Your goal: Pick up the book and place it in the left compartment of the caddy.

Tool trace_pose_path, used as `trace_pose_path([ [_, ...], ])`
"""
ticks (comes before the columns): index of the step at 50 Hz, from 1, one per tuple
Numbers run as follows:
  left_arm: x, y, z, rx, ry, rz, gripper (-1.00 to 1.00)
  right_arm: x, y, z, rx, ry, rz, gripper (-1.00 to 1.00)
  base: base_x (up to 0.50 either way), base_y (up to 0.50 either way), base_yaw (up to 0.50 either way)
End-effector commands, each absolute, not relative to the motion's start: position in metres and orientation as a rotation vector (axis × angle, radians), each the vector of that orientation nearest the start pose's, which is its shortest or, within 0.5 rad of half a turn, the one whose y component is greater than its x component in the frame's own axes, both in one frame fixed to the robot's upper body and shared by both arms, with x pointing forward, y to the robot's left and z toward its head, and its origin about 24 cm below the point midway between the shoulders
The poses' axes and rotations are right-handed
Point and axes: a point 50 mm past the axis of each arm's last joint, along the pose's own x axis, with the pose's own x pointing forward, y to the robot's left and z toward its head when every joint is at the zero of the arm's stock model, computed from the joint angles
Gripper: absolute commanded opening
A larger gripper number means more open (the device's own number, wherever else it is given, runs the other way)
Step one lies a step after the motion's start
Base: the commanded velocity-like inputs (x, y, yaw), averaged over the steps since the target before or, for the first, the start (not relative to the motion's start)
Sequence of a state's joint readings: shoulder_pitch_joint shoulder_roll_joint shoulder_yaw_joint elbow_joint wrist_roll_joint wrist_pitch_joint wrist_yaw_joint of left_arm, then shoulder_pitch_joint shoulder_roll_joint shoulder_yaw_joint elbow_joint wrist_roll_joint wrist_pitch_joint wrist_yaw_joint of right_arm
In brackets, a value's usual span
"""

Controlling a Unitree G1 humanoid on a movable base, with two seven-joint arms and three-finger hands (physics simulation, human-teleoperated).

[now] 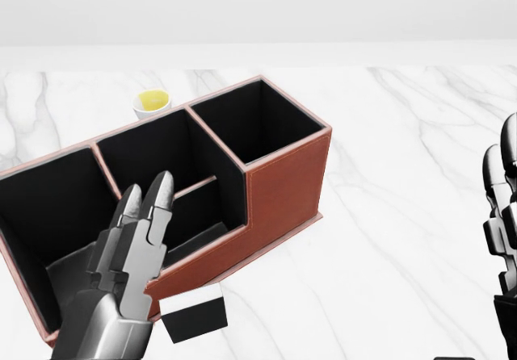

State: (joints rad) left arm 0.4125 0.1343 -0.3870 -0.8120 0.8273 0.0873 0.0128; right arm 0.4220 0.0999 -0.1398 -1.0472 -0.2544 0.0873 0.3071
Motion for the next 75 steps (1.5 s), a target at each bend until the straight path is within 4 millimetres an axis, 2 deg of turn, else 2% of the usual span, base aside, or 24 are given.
trace_pose_path([
  [1,0.154,0.094,0.116,0.852,-0.357,-0.143,1.00,0.135,-0.175,0.181,-0.376,-0.451,-0.070,1.00,0.00,0.00,0.00],
  [18,0.157,0.088,0.083,0.940,-0.258,-0.220,1.00,0.135,-0.174,0.180,-0.377,-0.450,-0.069,1.00,0.00,0.00,0.00],
  [39,0.159,0.085,0.059,0.998,-0.176,-0.283,1.00,0.134,-0.175,0.180,-0.376,-0.446,-0.069,1.00,0.00,0.00,0.00],
  [61,0.179,0.092,0.028,1.035,-0.052,-0.279,1.00,0.135,-0.175,0.180,-0.377,-0.447,-0.067,1.00,0.00,0.00,0.00],
  [75,0.181,0.092,0.013,1.067,0.006,-0.304,1.00,0.135,-0.174,0.180,-0.377,-0.444,-0.066,1.00,0.00,0.00,0.00],
])
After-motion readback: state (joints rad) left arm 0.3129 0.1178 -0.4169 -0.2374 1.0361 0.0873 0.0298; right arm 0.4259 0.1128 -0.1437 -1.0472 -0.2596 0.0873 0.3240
